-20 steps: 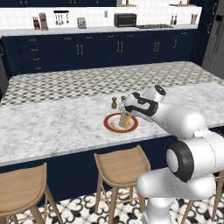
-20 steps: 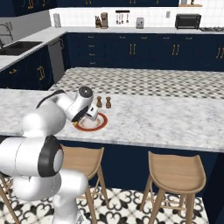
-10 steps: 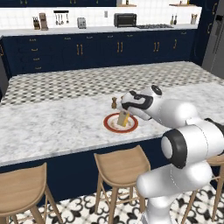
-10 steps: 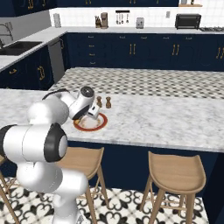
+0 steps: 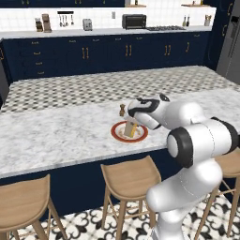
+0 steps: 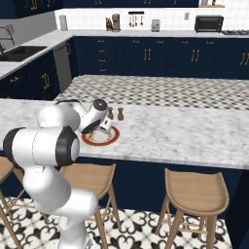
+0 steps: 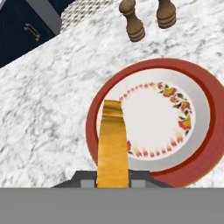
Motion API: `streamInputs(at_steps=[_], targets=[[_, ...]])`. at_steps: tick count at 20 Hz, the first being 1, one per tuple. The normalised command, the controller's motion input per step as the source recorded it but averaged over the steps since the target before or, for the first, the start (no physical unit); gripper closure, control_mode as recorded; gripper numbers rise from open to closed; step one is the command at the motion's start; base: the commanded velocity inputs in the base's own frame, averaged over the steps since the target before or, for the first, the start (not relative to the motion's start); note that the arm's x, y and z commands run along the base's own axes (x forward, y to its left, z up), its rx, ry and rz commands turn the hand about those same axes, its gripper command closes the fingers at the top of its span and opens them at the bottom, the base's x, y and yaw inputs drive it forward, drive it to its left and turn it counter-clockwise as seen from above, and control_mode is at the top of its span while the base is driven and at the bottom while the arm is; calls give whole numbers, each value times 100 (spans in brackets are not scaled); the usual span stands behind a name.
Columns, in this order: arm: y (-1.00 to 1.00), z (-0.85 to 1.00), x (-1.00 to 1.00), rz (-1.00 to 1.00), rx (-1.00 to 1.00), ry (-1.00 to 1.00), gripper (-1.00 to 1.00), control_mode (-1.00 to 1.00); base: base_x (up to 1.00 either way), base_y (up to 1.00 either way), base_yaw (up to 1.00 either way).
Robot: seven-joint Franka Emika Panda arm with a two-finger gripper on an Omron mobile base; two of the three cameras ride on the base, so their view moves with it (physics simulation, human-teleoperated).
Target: Start the toaster. Once the lever pops up, take the bread to the plate on the dining counter.
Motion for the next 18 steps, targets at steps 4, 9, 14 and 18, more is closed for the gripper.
streamInputs(at_steps=[4,9,14,18], targets=[[0,-1,20,0,0,0,100,-100,0,0,0],[0,0,26,0,0,0,100,-100,0,0,0],[3,-16,30,0,0,0,-100,-100,0,0,0],[0,-11,27,0,0,-1,-100,-100,0,0,0]])
